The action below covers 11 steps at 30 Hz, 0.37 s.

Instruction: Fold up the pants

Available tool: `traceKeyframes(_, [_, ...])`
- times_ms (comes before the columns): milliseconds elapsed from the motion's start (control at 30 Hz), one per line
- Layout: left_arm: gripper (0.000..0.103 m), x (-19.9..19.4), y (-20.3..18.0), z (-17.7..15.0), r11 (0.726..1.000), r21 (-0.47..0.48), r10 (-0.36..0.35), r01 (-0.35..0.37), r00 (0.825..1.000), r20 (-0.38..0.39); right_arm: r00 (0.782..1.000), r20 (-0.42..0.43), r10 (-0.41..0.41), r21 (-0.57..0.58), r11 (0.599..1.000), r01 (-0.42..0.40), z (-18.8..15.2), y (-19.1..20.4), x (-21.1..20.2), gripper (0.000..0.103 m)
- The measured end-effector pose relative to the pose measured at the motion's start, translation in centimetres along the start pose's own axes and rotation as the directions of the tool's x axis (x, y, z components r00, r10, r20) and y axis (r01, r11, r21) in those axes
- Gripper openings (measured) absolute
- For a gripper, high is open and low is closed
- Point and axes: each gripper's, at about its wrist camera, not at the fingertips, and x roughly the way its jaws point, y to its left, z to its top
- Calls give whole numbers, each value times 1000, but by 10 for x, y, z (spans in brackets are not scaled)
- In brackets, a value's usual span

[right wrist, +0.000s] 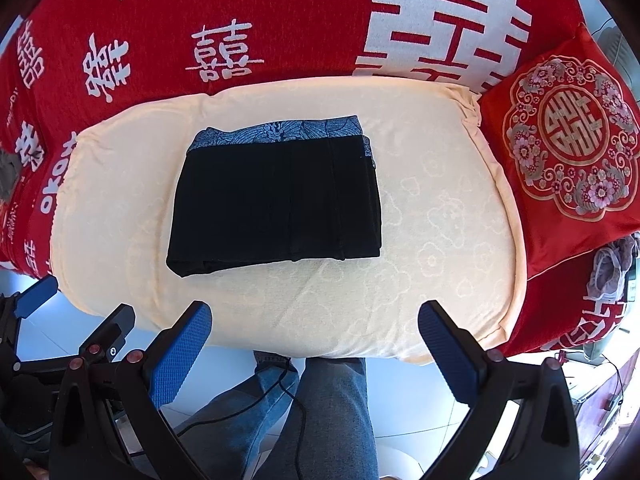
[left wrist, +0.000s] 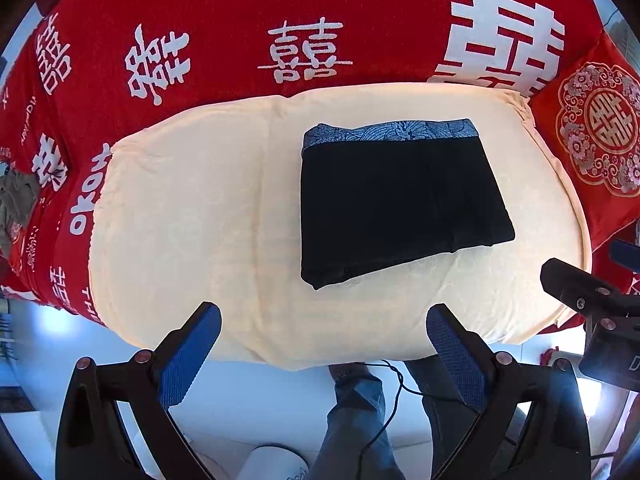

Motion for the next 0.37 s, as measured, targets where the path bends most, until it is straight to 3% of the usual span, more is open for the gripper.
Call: traceKeyframes(367, [103, 2, -2, 1, 999, -13, -40, 40, 999, 7, 1000, -4, -1, 4, 1000, 1, 1, -4, 4, 103])
